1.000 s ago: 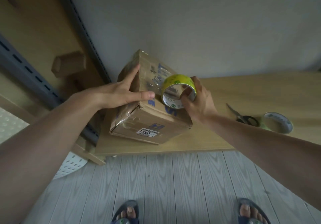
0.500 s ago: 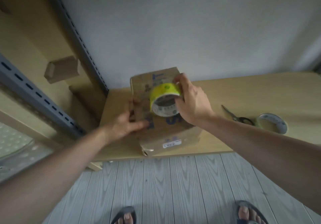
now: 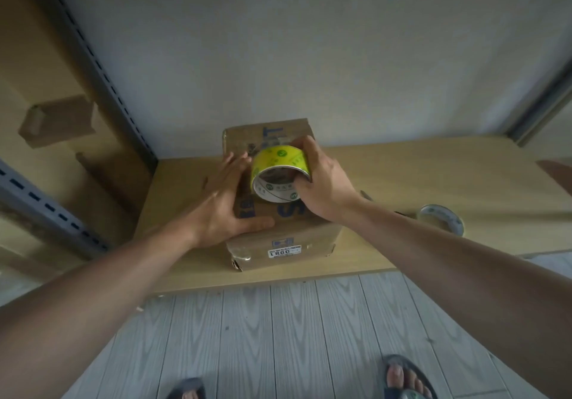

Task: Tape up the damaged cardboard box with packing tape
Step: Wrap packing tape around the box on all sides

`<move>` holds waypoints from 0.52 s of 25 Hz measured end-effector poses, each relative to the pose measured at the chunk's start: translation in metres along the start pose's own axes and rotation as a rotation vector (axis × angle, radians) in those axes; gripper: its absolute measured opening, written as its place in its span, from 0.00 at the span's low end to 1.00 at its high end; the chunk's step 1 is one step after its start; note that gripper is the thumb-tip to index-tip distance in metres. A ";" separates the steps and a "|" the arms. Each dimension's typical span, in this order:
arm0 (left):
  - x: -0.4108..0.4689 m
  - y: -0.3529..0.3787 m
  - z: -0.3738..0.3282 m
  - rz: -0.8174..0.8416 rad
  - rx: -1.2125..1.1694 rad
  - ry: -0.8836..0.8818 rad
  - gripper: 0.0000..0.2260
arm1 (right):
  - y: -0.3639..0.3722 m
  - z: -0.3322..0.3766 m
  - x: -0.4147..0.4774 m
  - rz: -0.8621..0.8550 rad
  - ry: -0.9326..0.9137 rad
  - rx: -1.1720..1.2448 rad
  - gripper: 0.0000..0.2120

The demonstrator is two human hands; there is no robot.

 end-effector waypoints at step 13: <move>-0.002 0.000 0.001 0.173 0.176 -0.044 0.63 | -0.089 -0.008 0.001 0.136 -0.074 -0.675 0.12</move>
Point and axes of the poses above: each hand's wrist, its own x-axis towards the middle knuckle, its own y-axis out of the palm, z = x × y, the point moved 7 cm from there along x, towards the middle knuckle, and after that the axes turned 9 degrees about y, right-handed, at the moved point
